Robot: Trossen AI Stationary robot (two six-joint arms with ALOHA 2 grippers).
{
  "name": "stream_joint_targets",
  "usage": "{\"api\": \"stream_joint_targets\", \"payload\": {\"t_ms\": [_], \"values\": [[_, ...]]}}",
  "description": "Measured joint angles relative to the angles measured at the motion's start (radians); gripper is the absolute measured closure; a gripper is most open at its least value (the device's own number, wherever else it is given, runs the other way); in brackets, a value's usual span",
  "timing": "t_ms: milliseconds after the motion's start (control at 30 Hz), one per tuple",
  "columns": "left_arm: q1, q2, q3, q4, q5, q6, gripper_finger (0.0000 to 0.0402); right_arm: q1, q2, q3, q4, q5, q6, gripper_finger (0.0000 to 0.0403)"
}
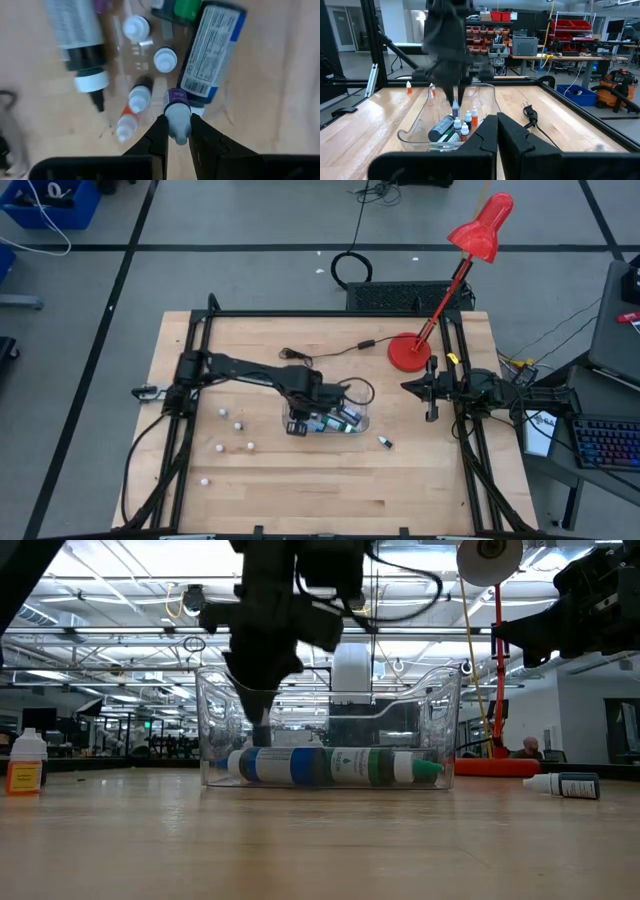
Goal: Pick & Place food coloring
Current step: Put the small violet food coloring bottle into the transparent bin
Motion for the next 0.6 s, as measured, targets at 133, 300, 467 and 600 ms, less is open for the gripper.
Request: {"api": "stream_joint_targets", "payload": {"t_ms": [133,300,467,600], "values": [[0.002,0.035,0.000,0.002,-0.001,0.011,0.0347,0.000,0.000,0.000,0.000,0.000,0.000,0.0403],[0.003,0.037,0.000,0.010,-0.001,0.007,0.0347,0.000,0.000,0.000,0.000,0.000,0.000,0.0403],[0.003,0.039,0.000,0.010,-0.009,-0.011,0.0347,0.000,0.000,0.000,0.000,0.000,0.000,0.0403],[0.003,0.054,-0.009,0.023,-0.009,-0.019,0.0347,0.000,0.000,0.000,0.000,0.000,0.000,0.0403]]}}
